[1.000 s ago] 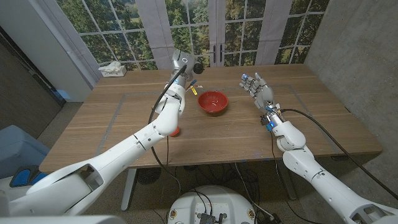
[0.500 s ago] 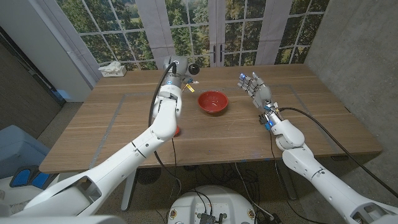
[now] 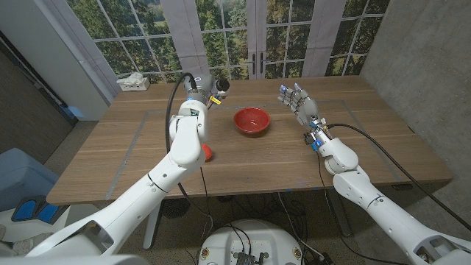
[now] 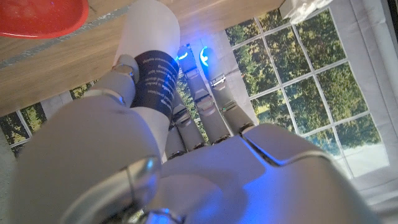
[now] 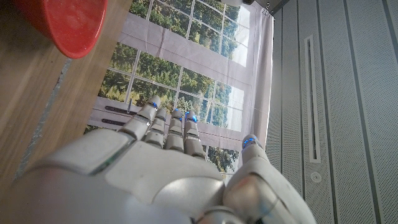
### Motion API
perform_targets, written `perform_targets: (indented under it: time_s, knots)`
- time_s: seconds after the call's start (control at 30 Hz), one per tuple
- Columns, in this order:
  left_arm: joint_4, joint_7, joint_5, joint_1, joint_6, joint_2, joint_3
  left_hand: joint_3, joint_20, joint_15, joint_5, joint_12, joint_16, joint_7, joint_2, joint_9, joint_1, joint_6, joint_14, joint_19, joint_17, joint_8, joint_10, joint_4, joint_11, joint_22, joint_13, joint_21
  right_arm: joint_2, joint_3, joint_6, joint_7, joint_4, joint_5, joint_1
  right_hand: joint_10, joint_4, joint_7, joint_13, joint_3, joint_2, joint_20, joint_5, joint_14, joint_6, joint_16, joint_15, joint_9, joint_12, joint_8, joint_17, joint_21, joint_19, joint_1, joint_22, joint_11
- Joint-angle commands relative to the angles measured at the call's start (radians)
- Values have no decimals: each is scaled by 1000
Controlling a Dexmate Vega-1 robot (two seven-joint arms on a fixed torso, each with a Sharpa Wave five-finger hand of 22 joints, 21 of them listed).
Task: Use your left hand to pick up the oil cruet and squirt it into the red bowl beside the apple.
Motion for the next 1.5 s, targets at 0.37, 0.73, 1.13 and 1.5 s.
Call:
perform_targets:
  time_s: [0.37,0.73,1.13,1.5]
  knots:
    - [-138,-172,-485,-34,186,134,-55,29,-120,-88,6,6,2,86,61,6,-71,41,19,33,-16,-25,33,11,7,-3,98,-16,-10,-12,-16,-22,-29,-24,1,6,-3,-8,2,3,2,8,-1,4,1,7,6,3,2,2,-1,0,4,-5,4,-4]
    - [-177,-76,-847,-66,236,240,-76,37,-119,-86,6,7,1,109,62,6,-91,43,27,52,-28,-35,37,10,18,-3,85,-22,-18,-14,-23,-39,-51,-42,-6,4,-3,-9,2,3,2,9,-1,4,-1,7,7,3,1,2,-1,0,3,-6,4,-4]
    - [-179,77,-1129,-120,200,367,-20,44,-121,-86,5,2,-3,114,54,6,-96,33,23,65,-36,-47,26,1,25,-4,77,-28,-22,-14,-20,-49,-66,-46,-22,4,-4,-9,2,3,1,9,-1,3,0,7,5,3,1,2,-2,0,4,-6,4,-3]
    - [-194,171,-1159,-221,196,446,148,52,-132,-86,5,-7,-10,107,48,8,-100,18,2,65,-44,-61,-3,-5,24,-6,67,-47,-15,-13,-3,-52,-61,-37,-42,6,-4,-7,2,3,0,9,-1,3,-1,7,6,3,2,2,-2,-1,4,-7,4,-3]
